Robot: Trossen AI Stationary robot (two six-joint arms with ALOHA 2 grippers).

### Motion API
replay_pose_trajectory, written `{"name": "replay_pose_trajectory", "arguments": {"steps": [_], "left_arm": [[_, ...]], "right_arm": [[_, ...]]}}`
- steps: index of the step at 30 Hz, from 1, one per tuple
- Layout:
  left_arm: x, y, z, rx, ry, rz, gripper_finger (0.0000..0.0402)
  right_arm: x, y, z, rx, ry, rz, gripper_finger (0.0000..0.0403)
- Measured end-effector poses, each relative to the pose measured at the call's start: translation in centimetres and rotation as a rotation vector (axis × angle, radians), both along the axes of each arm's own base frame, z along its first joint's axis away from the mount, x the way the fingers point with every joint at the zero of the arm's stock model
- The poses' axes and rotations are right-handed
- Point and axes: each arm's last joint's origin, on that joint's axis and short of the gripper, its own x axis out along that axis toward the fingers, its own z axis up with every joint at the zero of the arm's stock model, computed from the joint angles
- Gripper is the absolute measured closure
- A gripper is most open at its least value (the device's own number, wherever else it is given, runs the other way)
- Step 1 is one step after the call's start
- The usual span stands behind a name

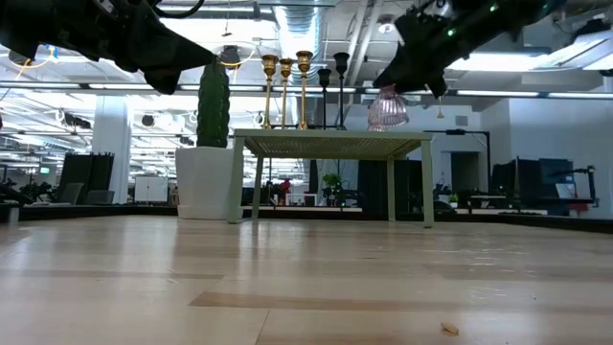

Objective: Pick & Place candle stick holders
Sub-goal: Put the pink glass candle holder on the shelf

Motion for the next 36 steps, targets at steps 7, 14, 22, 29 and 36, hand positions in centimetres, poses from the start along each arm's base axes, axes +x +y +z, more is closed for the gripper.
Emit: {"name": "replay_pose_trajectory", "arguments": {"steps": [7,14,22,29,36], "left_arm": [[0.0,0.0,0.0,0.000,0.000,0.000,0.0394],[0.0,0.0,0.0,0.000,0.000,0.000,0.0394],[0.0,0.0,0.0,0.000,0.000,0.000,0.0394],[0.0,0.0,0.0,0.000,0.000,0.000,0.0394],[0.0,0.0,0.0,0.000,0.000,0.000,0.0394]], "right_arm": [[0.2,-2.3,-1.2,0.026,0.038,-0.060,0.0282],[0.3,-3.2,-1.6,0.028,0.034,-0.085,0.0282],[0.3,-3.2,-1.6,0.030,0.038,-0.087,0.0255],[0.3,-3.2,-1.6,0.030,0.040,-0.088,0.0165],[0.1,-2.9,-1.2,0.047,0.022,-0.034,0.0145]]}}
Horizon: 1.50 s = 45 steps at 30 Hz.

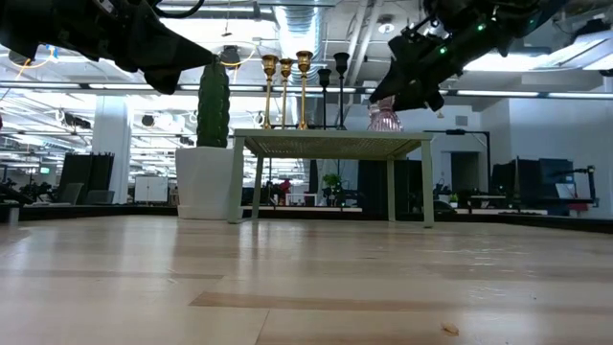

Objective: Pick & Place candle stick holders
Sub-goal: Put the pink glass candle holder on the shelf, then return to Home Position

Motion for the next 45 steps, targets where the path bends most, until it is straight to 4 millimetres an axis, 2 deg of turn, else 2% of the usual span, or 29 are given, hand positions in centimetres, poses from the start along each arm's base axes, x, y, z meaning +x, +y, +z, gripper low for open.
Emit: {"name": "replay_pose_trajectory", "arguments": {"steps": [8,18,31,45], "left_arm": [[0.0,0.0,0.0,0.000,0.000,0.000,0.0394],[0.0,0.0,0.0,0.000,0.000,0.000,0.0394],[0.0,0.0,0.0,0.000,0.000,0.000,0.0394],[0.0,0.0,0.0,0.000,0.000,0.000,0.0394]], "right_arm": [[-2.1,1.1,1.2,0.020,0.022,0.020,0.0143],[-4.8,3.7,2.9,0.024,0.028,0.081,0.0143],[-3.9,6.8,3.2,0.025,-0.004,0.235,0.0143],[-3.0,6.7,2.2,0.046,0.057,0.238,0.0143]]}}
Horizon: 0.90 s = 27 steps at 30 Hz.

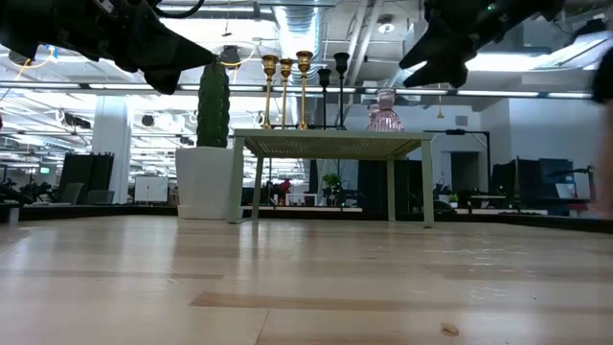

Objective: Pick & Place candle stick holders
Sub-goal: Return to Home Position

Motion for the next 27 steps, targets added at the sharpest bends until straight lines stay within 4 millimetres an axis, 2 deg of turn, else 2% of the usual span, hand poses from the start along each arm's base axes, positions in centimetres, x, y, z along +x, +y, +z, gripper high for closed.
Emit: {"name": "replay_pose_trajectory", "arguments": {"steps": [9,15,18,25,27], "left_arm": [[0.0,0.0,0.0,0.000,0.000,0.000,0.0394],[0.0,0.0,0.0,0.000,0.000,0.000,0.0394],[0.0,0.0,0.0,0.000,0.000,0.000,0.0394],[0.0,0.0,0.0,0.000,0.000,0.000,0.0394],[0.0,0.0,0.0,0.000,-0.001,0.000,0.0394]], "right_arm": [[1.8,-0.6,-1.7,0.016,0.072,-0.011,0.0143],[3.4,-0.9,-1.8,-0.001,-0.006,-0.008,0.0159],[3.9,-0.8,-1.6,-0.011,-0.054,0.002,0.0201],[4.0,-0.8,-1.3,-0.014,-0.085,0.008,0.0364],[3.9,-0.7,-1.2,-0.019,-0.083,0.015,0.0392]]}}
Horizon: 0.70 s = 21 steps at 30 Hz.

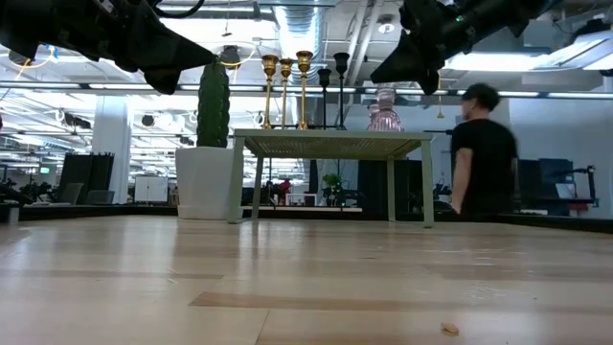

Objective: Pick & Place candle stick holders
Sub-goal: Return to Home Position

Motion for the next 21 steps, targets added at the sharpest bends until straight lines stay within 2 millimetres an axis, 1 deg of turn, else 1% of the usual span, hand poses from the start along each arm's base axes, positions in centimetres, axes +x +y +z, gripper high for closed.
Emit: {"name": "replay_pose_trajectory", "arguments": {"steps": [4,8,12,16,21], "left_arm": [[0.0,0.0,0.0,0.000,0.000,0.000,0.0394],[0.0,0.0,0.0,0.000,0.000,0.000,0.0394],[0.0,0.0,0.0,0.000,0.000,0.000,0.0394],[0.0,0.0,0.0,0.000,0.000,0.000,0.0394],[0.0,0.0,0.0,-0.001,-0.001,0.000,0.0394]], "right_arm": [[0.1,0.6,0.1,-0.003,-0.007,0.024,0.0387],[0.2,1.3,0.1,-0.006,-0.006,0.048,0.0400],[0.3,1.9,0.1,-0.007,-0.005,0.071,0.0396],[0.4,2.5,0.2,-0.009,-0.010,0.092,0.0401],[0.6,3.2,0.5,-0.022,-0.050,0.121,0.0402]]}}
